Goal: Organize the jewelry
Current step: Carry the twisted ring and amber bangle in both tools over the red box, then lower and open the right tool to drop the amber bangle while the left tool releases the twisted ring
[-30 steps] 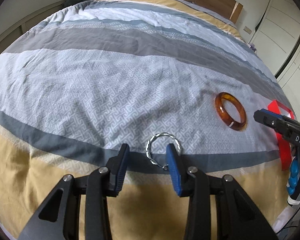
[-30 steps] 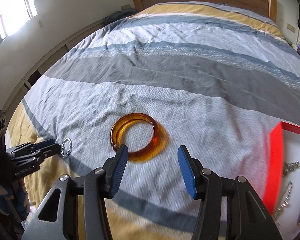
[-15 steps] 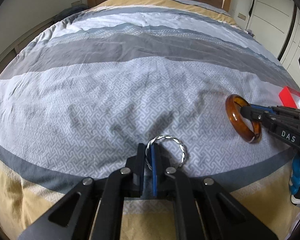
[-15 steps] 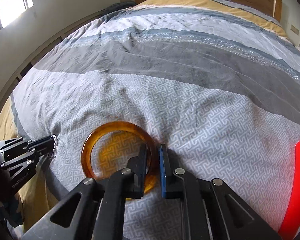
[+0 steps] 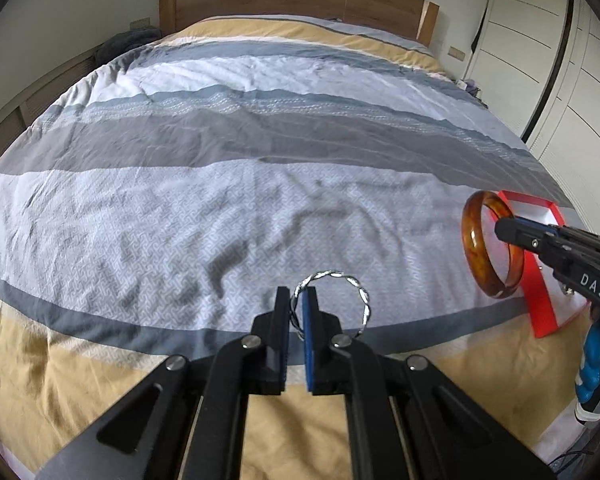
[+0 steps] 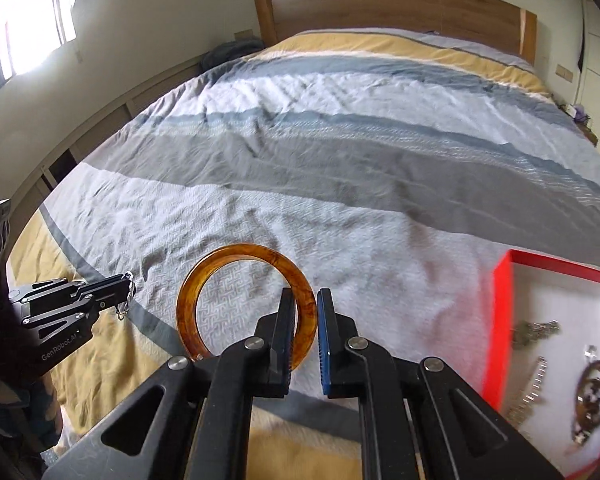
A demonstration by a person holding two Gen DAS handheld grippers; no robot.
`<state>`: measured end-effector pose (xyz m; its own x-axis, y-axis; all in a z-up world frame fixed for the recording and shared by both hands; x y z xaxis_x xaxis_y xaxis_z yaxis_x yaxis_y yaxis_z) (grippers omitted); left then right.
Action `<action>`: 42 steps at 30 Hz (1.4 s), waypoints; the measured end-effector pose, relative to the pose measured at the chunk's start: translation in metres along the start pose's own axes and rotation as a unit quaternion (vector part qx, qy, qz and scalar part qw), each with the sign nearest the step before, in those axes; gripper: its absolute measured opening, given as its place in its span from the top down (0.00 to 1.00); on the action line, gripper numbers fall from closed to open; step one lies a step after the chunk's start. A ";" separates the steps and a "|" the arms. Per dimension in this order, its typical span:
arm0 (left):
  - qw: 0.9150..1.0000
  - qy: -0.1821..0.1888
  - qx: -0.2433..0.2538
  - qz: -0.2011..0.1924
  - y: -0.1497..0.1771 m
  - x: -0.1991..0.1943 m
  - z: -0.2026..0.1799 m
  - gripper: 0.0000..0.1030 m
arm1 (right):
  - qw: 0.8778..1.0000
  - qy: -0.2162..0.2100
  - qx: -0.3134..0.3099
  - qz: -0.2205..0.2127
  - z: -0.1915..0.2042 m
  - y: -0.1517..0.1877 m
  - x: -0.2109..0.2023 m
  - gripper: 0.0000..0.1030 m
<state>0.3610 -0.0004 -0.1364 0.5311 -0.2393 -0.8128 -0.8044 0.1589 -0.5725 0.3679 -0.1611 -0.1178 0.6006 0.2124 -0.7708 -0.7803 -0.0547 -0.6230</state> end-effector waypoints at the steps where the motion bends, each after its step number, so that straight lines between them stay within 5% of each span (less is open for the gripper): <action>1: 1.000 0.005 0.005 -0.002 -0.001 -0.003 -0.010 0.95 | 1.000 0.006 0.005 -0.003 -0.008 0.001 -0.010 0.90; 16: 0.986 0.122 0.109 -0.012 -0.052 0.029 -0.253 0.95 | 0.987 0.137 0.077 -0.018 -0.224 0.026 -0.098 0.90; 21: 0.982 0.114 0.150 -0.002 -0.057 0.067 -0.309 0.95 | 0.984 0.154 0.085 -0.004 -0.275 0.037 -0.084 0.90; 28: 0.981 0.086 0.172 0.006 -0.063 0.105 -0.323 0.95 | 0.987 0.141 0.080 0.016 -0.293 0.050 -0.049 0.90; 42: 0.980 0.082 0.182 -0.007 -0.065 0.111 -0.330 0.95 | 0.986 0.153 0.064 0.012 -0.299 0.044 -0.039 0.90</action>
<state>0.3848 -0.3533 -0.1535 0.4666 -0.3906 -0.7936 -0.6334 0.4787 -0.6080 0.3617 -0.4632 -0.1549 0.5902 -0.0923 -0.8019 -0.7993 0.0725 -0.5966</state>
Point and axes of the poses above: each gripper's, at about its wrist camera, not at the fingertips, and x roughly the way its jaws point, z to its left, y to its underside, the point moved 10 cm from there along x, roughly the way its jaws point, and after that the axes turned 3 degrees about z, right-handed, at the moved point
